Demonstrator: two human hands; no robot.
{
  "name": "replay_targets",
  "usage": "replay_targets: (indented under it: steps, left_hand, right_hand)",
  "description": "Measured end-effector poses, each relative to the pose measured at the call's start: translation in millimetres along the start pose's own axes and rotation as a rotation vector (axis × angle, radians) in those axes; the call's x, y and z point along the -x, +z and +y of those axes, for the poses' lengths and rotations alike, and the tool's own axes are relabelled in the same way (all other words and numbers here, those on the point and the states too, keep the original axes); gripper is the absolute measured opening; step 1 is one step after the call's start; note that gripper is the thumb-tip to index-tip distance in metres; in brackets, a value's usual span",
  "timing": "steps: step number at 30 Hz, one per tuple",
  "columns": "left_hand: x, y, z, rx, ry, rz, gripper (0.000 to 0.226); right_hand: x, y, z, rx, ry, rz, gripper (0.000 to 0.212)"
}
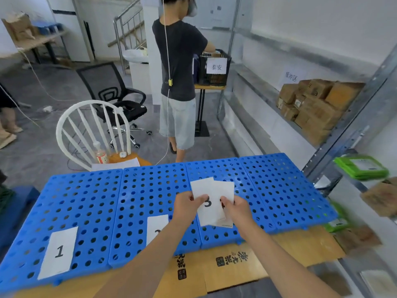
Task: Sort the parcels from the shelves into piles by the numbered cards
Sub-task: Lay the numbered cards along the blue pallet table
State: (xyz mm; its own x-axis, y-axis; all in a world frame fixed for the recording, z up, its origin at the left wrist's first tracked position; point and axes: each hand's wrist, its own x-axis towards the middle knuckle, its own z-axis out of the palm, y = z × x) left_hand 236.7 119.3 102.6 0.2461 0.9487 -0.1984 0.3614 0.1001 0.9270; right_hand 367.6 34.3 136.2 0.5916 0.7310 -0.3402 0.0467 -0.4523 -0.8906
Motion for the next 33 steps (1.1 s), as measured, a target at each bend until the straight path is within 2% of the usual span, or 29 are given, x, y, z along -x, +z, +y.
replay_targets:
  steps: [10,17,20,25,33]
  left_hand:
    - [-4.1,53.0,18.5,-0.076,0.012,-0.054,0.041]
    - [-14.1,118.5,23.2,-0.132,-0.044,-0.107,0.041]
    - [-11.0,153.1,24.8,-0.166,-0.025,-0.103,0.046]
    - [-15.7,203.0,24.7,-0.187,-0.032,-0.107,0.046]
    - [-15.7,207.9,-12.0,-0.277,-0.251,0.06,0.029]
  right_hand:
    - [-24.1,-81.9,24.9,-0.011,0.029,0.111,0.013]
    - [-70.8,-158.5,42.4,0.105,0.028,0.106,0.021]
    - [-91.9,-185.5,52.6,0.061,0.065,0.107,0.025]
    - [-123.3,-205.8,68.6,0.098,0.056,0.009,0.018]
    - [-165.7,-237.2,94.9,0.185,0.071,-0.088,0.018]
